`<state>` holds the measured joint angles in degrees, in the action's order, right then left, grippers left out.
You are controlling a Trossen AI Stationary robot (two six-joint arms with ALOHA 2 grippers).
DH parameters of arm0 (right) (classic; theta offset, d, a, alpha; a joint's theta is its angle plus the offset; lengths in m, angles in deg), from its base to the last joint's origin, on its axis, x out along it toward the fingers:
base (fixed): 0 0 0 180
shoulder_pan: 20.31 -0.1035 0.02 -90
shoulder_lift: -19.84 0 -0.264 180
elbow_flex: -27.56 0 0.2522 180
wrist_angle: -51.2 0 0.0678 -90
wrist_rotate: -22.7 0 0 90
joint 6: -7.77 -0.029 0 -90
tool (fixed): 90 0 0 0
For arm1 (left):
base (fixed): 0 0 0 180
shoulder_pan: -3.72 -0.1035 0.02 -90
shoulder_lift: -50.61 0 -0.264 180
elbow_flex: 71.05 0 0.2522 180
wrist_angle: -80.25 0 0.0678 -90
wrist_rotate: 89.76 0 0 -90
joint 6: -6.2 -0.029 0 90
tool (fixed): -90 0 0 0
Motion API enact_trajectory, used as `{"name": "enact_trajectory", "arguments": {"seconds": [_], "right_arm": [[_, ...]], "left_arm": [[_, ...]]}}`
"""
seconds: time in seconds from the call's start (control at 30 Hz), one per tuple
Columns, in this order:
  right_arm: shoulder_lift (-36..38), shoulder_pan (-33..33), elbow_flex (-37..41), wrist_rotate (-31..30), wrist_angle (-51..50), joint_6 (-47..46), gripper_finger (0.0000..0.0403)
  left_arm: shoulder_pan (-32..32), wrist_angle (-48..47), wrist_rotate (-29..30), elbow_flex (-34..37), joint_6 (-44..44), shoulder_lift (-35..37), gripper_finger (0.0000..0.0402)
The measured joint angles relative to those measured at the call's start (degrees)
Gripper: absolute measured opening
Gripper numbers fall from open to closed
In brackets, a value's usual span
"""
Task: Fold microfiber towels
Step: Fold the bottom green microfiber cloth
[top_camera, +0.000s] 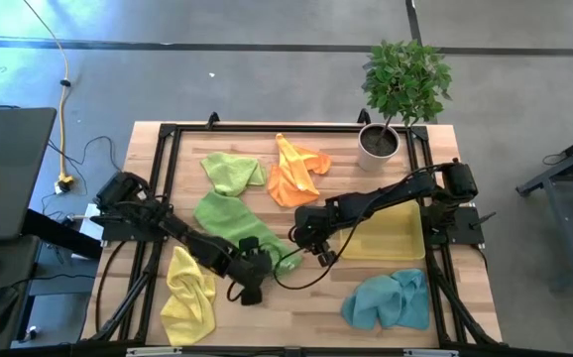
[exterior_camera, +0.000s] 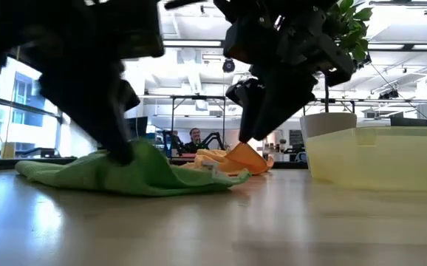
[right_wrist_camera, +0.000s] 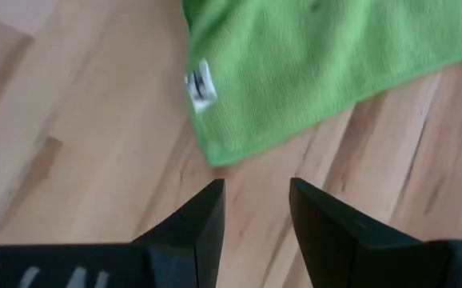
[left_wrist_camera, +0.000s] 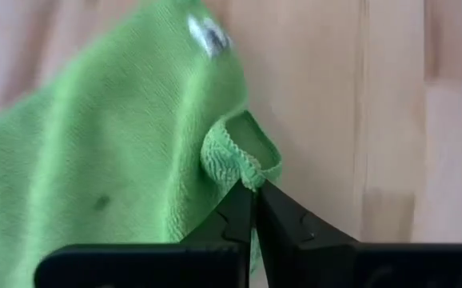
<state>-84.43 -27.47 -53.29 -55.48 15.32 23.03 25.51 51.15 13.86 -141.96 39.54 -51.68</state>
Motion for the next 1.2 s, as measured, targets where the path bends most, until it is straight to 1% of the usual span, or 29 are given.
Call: {"name": "enact_trajectory", "arguments": {"seconds": [0.2, 0.4, 0.5, 0.63, 0.73, 0.8, 0.9, 0.97, 1.03, 1.2], "right_arm": [[0.0, -0.4, 0.0, 3.3, 4.6, -1.4, 0.0133], [0.0, -2.8, 0.8, 3.1, 8.8, -1.3, 0.0133], [0.0, -3.4, 2.5, 1.9, 10.5, -2.1, 0.0133], [0.0, -3.5, 4.4, 1.7, 11.1, -5.0, 0.0133], [0.0, -3.5, 5.5, 1.7, 12.1, -6.0, 0.0133], [0.0, -3.5, 6.0, 1.7, 13.1, -6.4, 0.0133], [0.0, -3.5, 6.1, 1.7, 13.5, -6.4, 0.0133], [0.0, -3.5, 6.1, 1.7, 13.6, -6.4, 0.0133], [0.0, -3.5, 6.1, 1.7, 13.6, -6.3, 0.0133], [0.0, -3.5, 6.1, 1.7, 13.6, -6.3, 0.0133]], "left_arm": [[-3.8, 0.4, -1.1, -0.1, 2.6, 2.6, 0.0002], [-6.7, -1.4, -3.7, -0.1, 3.0, 4.9, 0.0001], [-7.6, -1.5, -7.8, -0.1, 2.0, 5.4, 0.0001], [-6.5, -1.7, -16.9, -0.1, 1.6, 6.1, 0.0000], [-4.6, -1.8, -20.3, 0.0, 1.6, 6.1, 0.0001], [-3.4, -1.5, -20.3, 0.0, 1.0, 6.1, 0.0003], [-1.6, -1.6, -15.7, 0.0, -0.5, 6.1, 0.0016], [-0.6, -1.6, -13.5, 0.0, -1.4, 6.1, 0.0032], [0.1, -1.6, -13.3, 0.0, -1.6, 6.1, 0.0054], [1.9, -1.7, -14.7, 0.0, -3.2, 6.1, 0.0114]]}}
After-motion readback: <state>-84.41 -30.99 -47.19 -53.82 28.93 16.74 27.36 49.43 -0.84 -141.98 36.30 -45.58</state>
